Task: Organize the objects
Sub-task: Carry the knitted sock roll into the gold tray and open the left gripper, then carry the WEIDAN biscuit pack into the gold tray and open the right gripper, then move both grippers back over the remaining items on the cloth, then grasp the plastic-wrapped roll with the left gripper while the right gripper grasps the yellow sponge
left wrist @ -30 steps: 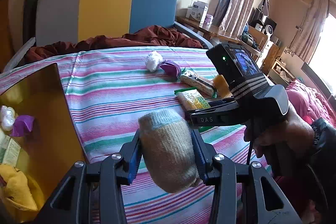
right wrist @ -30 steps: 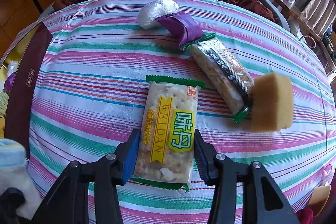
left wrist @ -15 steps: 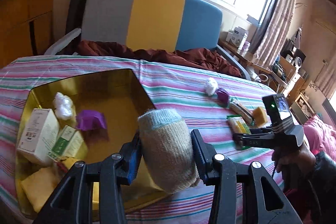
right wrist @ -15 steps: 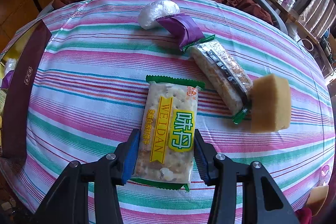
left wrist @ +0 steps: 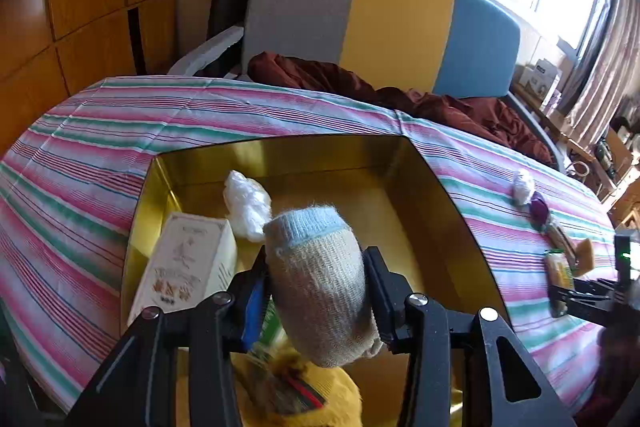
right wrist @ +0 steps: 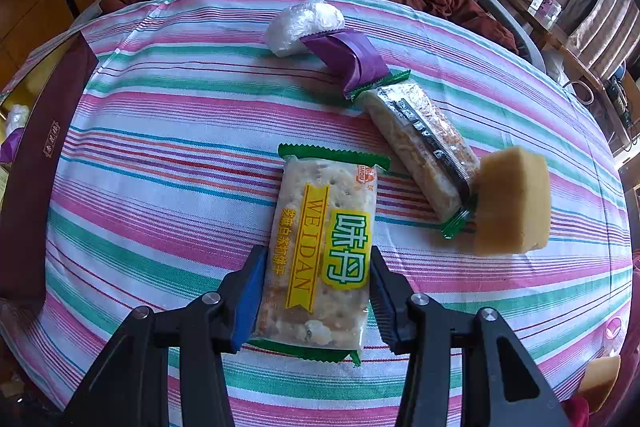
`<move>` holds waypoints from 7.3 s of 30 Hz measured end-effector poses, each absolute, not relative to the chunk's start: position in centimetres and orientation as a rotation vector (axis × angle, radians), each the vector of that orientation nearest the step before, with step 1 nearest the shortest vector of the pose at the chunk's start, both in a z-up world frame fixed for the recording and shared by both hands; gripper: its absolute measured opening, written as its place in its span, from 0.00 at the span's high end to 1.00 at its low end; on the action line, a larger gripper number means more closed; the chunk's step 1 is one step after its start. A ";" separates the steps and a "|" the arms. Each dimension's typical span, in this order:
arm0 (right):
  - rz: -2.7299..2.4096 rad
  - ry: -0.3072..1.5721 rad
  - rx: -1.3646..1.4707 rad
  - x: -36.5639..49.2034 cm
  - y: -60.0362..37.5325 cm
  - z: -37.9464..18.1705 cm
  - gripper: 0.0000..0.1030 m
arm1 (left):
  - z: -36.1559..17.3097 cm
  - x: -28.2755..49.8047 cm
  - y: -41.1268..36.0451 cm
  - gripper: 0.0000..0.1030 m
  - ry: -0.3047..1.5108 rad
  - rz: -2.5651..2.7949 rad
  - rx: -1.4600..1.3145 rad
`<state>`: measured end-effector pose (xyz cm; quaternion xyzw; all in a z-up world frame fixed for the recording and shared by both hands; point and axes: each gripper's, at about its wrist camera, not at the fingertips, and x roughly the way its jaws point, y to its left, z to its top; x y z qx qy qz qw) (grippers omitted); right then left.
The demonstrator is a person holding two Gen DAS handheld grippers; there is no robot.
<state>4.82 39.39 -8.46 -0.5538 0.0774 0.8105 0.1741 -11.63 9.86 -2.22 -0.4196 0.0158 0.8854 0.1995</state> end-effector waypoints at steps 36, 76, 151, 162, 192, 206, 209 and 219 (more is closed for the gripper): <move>2.360 0.194 -1.504 4.2 37.2 -5.7 0.53 | 0.2 -7.2 5.3 0.41 0.033 2.609 -1.018; 2.710 0.225 -1.845 -8.0 11.9 -6.6 0.51 | -1.1 -5.2 -1.3 0.39 -0.125 2.674 -1.065; 2.047 1.049 -0.818 15.5 54.6 -1.8 0.23 | 0.1 -3.4 30.0 0.35 0.233 2.113 -1.090; 2.083 1.115 -0.833 15.3 54.4 -2.0 0.23 | -1.2 -7.9 37.3 0.43 0.274 2.103 -1.116; 2.004 1.198 -0.859 15.7 56.1 -3.7 0.23 | -8.9 -17.0 47.7 0.67 0.158 1.985 -1.337; 2.049 1.164 -0.944 13.3 55.9 -4.6 0.18 | -8.8 -9.1 41.6 0.67 0.271 1.996 -1.317; 2.017 1.107 -1.013 12.6 55.8 -5.3 0.18 | -8.7 -6.5 40.2 0.67 0.295 1.989 -1.292; 2.029 0.899 -1.164 10.3 54.2 -6.2 0.36 | -9.0 1.5 35.5 0.66 0.328 1.965 -1.124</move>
